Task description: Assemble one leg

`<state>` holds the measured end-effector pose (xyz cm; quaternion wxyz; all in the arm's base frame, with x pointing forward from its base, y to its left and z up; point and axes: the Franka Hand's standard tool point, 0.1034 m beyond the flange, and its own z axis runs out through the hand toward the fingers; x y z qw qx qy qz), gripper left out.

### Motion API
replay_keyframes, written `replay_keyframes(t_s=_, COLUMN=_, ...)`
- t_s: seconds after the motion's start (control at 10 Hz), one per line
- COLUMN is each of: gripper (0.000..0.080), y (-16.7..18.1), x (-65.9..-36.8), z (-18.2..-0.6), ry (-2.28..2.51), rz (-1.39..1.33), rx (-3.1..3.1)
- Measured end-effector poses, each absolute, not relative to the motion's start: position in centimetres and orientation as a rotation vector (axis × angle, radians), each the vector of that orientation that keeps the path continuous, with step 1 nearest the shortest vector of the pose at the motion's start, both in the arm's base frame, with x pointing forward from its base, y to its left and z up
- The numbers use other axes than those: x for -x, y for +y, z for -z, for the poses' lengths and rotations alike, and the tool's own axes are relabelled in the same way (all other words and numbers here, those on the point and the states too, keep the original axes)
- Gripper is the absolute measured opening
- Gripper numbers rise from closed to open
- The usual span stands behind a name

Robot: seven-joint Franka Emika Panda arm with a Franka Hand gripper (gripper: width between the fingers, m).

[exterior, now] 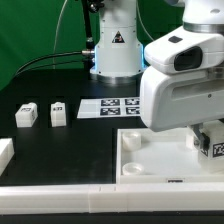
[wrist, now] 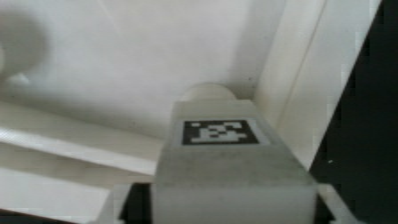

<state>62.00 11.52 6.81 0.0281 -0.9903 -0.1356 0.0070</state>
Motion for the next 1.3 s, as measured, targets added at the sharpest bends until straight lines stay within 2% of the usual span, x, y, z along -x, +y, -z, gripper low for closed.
replay_keyframes(t_s=0.2, gripper=0.0291, y=11.50, x=-61.98, z=-6.79, ry=-0.357, rz=-0.024, rx=3.062)
replay_keyframes(t_s=0.7, gripper=0.0292, y=11.27, x=-61.99, z=-6.73, ry=0.428, rz=-0.052, rx=3.039)
replay_keyframes(t_s=1.3, gripper=0.0292, y=10.93, x=-62.05, z=-6.60, ry=1.486, rz=-0.091, rx=2.677)
